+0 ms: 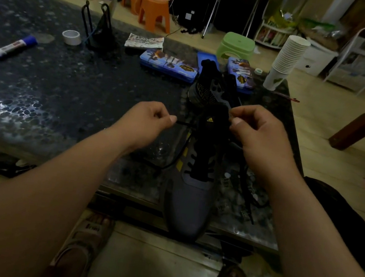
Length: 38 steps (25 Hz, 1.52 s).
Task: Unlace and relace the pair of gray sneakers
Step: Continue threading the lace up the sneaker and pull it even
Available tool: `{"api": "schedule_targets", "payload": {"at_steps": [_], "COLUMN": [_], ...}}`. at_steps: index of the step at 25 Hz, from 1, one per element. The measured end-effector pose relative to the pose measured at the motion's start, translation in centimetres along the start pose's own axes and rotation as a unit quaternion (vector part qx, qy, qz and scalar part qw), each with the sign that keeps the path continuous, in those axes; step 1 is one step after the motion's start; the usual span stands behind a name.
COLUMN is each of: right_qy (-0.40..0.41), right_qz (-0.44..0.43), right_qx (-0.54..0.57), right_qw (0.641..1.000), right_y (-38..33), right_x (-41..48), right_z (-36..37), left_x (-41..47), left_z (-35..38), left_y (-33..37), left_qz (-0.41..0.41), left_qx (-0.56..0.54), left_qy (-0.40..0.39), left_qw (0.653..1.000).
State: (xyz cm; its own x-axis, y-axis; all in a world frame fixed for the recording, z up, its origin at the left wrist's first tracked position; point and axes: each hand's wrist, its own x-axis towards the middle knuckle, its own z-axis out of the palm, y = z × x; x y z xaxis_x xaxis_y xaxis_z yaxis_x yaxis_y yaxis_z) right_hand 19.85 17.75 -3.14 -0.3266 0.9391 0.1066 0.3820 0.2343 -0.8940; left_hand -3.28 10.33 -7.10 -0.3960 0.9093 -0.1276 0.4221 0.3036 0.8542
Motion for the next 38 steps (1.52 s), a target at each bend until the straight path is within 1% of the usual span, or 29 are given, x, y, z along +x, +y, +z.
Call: {"api": "schedule_targets", "payload": {"at_steps": [3,5,8,11,13,14,15,16,17,18,19,21,23,24,26,28,29,30,32,33,36,38], "right_qy": [-0.041,-0.041,-0.034,-0.039,-0.028,-0.015,0.003,0.018,0.019,0.005,-0.017,-0.042,-0.039,-0.029,-0.008,-0.031,-0.054,-0.072,-0.086,-0.086,-0.102,-0.121], "right_qz": [-0.024,-0.036,-0.021,-0.019,-0.028,-0.038,-0.057,-0.083,-0.111,-0.134,-0.145,-0.141,-0.135,-0.138,-0.135,-0.081,-0.032,0.024,0.117,0.13,0.125,0.137], "right_qx": [-0.103,-0.157,-0.164,-0.163,-0.172,-0.179,-0.188,-0.2,-0.214,-0.228,-0.24,-0.258,-0.259,-0.253,-0.233,-0.182,-0.124,-0.04,0.126,0.163,0.167,0.203], "right_qw": [0.994,0.986,0.986,0.986,0.984,0.983,0.981,0.976,0.97,0.965,0.96,0.955,0.956,0.957,0.963,0.98,0.99,0.996,0.981,0.974,0.973,0.962], "right_y": [0.6,0.9,1.0,1.0,0.9,0.8,0.6,0.4,0.3,0.2,0.3,0.5,0.3,0.2,-0.3,-0.9,-1.3,-1.8,-2.2,-2.2,-1.7,-1.7], "right_x": [-0.3,-0.2,0.0,-0.2,-0.3,-0.5,-0.7,-0.9,-1.1,-1.3,-1.4,-1.5,-1.6,-1.8,-2.6,-3.4,-3.8,-4.2,-4.7,-4.8,-5.6,-6.0], "right_z": [0.2,0.2,0.2,0.5,0.6,0.6,0.7,0.9,1.3,1.8,2.3,2.9,2.9,2.9,3.3,4.2,4.8,5.3,6.0,6.3,7.3,7.8], "left_x": [0.3,0.5,1.3,0.8,-0.1,-0.7,-1.3,-1.7,-2.1,-2.4,-2.5,-2.5,-2.6,-2.7,-2.9,-3.4,-3.5,-3.6,-3.9,-4.0,-4.3,-4.6], "left_z": [0.1,-0.1,-0.8,-0.5,0.3,0.8,1.2,1.9,2.6,3.3,3.8,3.9,3.7,3.6,3.5,3.2,2.9,2.6,1.9,1.5,0.5,0.1], "left_y": [-0.7,-1.3,-2.1,-2.1,-1.5,-1.0,-0.3,0.4,1.1,1.5,1.7,1.9,2.0,2.1,2.4,2.9,3.1,3.3,3.6,3.8,4.5,5.0], "left_qz": [0.018,0.02,-0.012,-0.033,0.004,0.046,0.089,0.118,0.129,0.123,0.108,0.071,0.04,0.026,0.0,-0.019,-0.027,-0.035,-0.05,-0.059,-0.103,-0.123], "left_qx": [0.107,0.14,0.153,0.174,0.21,0.214,0.202,0.183,0.17,0.161,0.146,0.088,0.035,0.008,-0.081,-0.183,-0.231,-0.278,-0.362,-0.38,-0.38,-0.431], "left_qy": [0.052,0.08,0.135,0.147,0.191,0.216,0.216,0.181,0.12,0.056,0.01,-0.021,-0.035,-0.046,-0.065,-0.069,-0.066,-0.063,-0.063,-0.066,-0.096,-0.134], "left_qw": [0.993,0.987,0.979,0.973,0.959,0.952,0.951,0.959,0.97,0.978,0.983,0.993,0.998,0.999,0.995,0.98,0.97,0.958,0.929,0.921,0.914,0.884]}}
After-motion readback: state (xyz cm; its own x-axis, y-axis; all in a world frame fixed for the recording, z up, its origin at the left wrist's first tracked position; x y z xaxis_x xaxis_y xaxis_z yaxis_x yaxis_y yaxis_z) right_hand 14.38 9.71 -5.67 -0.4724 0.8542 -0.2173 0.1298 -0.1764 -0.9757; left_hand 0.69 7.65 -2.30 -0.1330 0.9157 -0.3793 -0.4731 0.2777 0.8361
